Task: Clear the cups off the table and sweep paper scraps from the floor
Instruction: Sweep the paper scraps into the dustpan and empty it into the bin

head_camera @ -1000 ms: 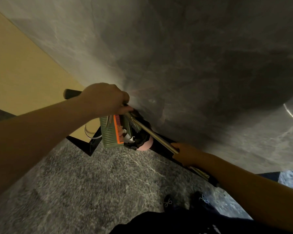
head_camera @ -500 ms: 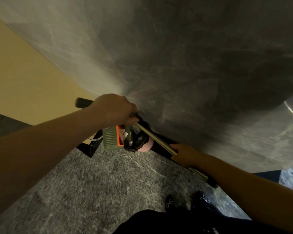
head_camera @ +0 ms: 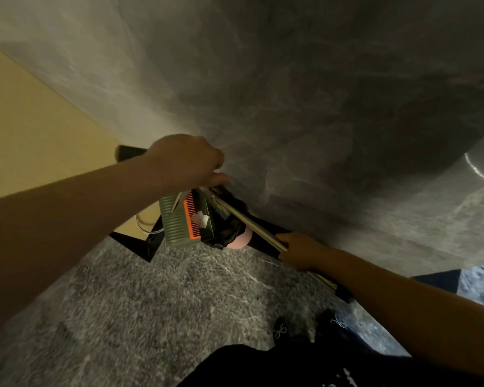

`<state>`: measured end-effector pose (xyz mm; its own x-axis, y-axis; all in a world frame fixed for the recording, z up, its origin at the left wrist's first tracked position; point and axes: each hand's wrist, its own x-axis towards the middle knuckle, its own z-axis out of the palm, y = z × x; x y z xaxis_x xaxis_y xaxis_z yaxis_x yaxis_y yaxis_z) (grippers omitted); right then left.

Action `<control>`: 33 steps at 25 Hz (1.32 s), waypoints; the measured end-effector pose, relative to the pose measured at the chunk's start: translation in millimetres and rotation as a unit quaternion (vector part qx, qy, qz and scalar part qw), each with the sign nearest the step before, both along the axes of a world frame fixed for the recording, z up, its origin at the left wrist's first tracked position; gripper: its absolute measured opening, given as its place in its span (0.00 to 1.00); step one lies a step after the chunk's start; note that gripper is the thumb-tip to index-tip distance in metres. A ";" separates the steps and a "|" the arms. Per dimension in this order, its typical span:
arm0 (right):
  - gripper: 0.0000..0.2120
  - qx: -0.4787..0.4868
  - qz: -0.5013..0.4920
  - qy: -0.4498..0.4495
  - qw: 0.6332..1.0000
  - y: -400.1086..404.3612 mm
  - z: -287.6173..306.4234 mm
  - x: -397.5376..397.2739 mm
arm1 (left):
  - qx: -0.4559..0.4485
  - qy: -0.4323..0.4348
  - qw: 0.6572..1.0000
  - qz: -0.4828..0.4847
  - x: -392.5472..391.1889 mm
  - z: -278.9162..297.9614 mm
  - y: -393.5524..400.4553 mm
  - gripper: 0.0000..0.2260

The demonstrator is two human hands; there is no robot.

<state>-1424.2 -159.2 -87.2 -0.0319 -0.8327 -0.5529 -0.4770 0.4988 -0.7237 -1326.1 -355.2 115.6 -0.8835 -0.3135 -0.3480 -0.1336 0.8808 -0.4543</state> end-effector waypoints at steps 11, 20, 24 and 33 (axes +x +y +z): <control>0.05 0.018 -0.009 -0.011 1.000 5.1 -4.0 -1.7 | 0.008 -0.044 0.999 -0.025 -22.2 -23.6 23.9 0.21; 0.09 0.018 -0.010 -0.027 0.999 15.8 4.1 -3.9 | 0.013 -0.010 0.999 0.048 10.1 8.9 -18.0 0.22; 0.15 0.011 -0.003 -0.040 0.999 15.1 16.1 12.8 | 0.009 0.014 0.992 0.123 62.8 26.4 -21.3 0.21; 0.14 -0.015 0.081 -0.055 0.995 -38.4 61.1 98.9 | 0.013 0.210 0.908 0.362 252.8 75.7 34.5 0.23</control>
